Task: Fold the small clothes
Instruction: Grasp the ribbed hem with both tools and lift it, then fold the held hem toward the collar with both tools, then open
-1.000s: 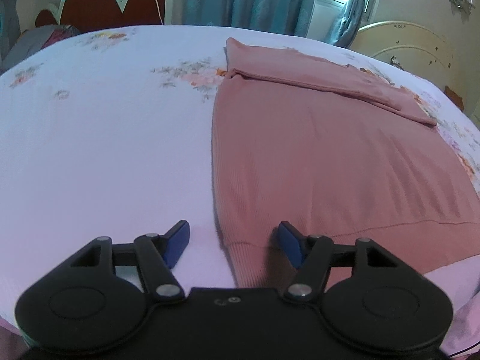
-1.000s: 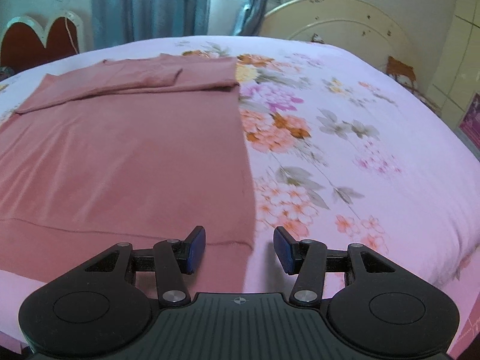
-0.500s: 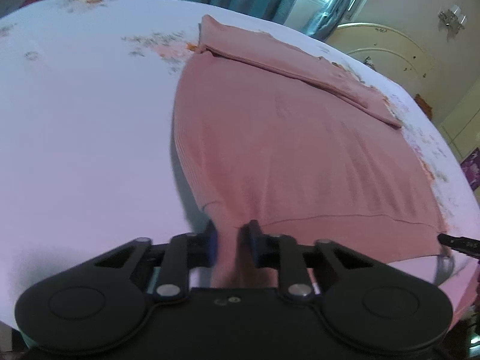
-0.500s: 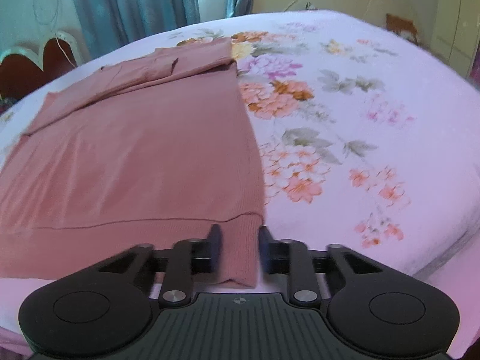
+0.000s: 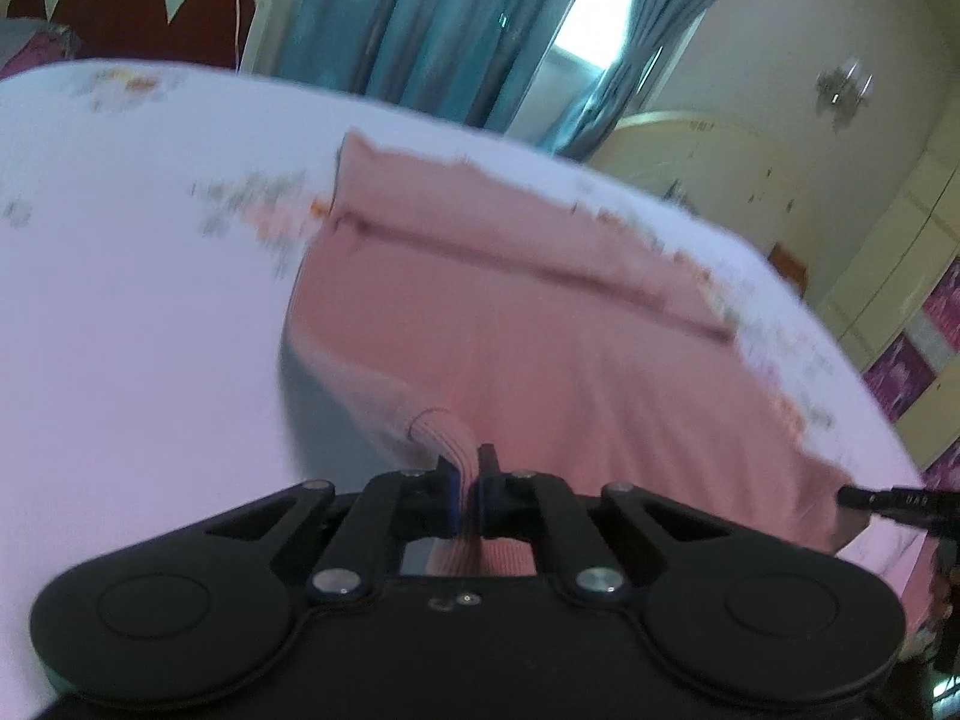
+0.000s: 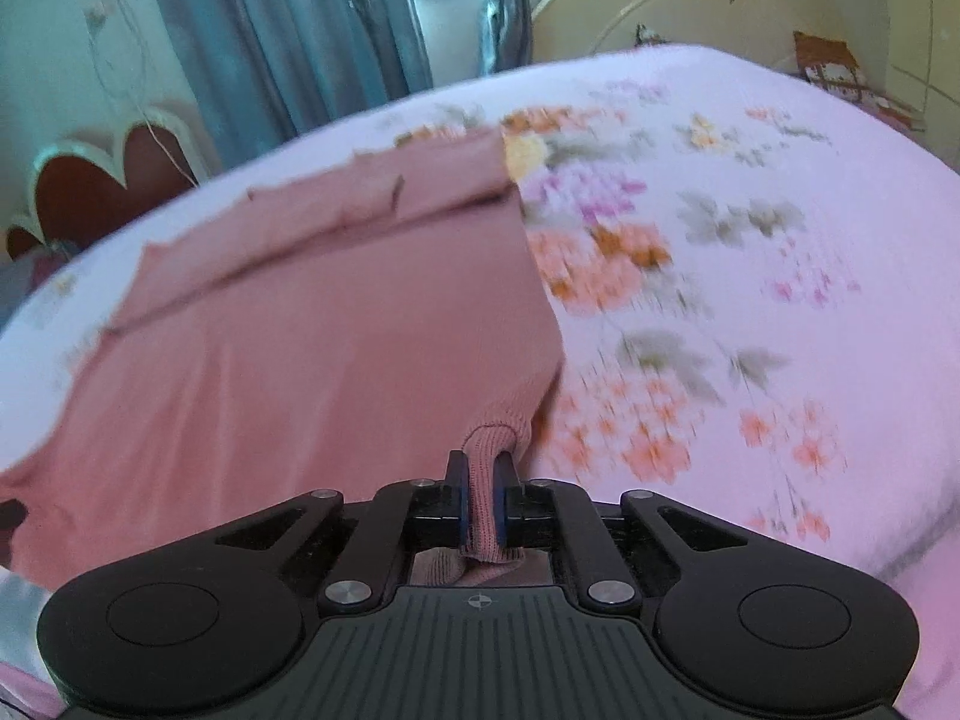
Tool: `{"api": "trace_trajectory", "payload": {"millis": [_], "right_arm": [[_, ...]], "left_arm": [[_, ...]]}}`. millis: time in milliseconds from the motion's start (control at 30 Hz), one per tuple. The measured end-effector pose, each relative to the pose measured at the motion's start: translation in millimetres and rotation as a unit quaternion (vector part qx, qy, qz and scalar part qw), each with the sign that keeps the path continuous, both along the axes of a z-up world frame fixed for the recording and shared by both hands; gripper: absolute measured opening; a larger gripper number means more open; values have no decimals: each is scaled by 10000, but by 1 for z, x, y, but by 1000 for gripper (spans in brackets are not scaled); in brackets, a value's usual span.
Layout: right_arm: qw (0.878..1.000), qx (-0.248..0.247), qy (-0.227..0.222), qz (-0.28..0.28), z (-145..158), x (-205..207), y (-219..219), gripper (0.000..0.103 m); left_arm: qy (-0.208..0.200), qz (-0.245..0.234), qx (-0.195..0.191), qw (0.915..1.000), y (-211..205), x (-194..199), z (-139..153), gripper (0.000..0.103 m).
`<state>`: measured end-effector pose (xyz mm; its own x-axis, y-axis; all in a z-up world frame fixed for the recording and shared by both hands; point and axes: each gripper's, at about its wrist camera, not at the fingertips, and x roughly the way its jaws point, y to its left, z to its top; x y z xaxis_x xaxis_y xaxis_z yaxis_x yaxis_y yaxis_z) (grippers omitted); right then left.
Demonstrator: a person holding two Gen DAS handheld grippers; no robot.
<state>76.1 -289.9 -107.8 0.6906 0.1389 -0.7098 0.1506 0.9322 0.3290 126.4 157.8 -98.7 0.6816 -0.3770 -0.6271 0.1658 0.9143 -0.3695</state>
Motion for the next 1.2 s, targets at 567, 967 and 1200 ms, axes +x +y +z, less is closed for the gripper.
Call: {"api": "trace_trajectory", "payload": {"millis": [567, 967, 1200], "right_arm": [[9952, 492, -813, -223, 42, 176, -31, 7], [9934, 936, -332, -570, 0, 339, -57, 7], [9903, 1145, 181, -762, -47, 391, -67, 7]], "left_arm": [[-690, 482, -369, 9958, -15, 160, 40, 4], [-237, 963, -187, 9949, -29, 299, 14, 4], [211, 1110, 325, 9931, -42, 344, -19, 7]]}}
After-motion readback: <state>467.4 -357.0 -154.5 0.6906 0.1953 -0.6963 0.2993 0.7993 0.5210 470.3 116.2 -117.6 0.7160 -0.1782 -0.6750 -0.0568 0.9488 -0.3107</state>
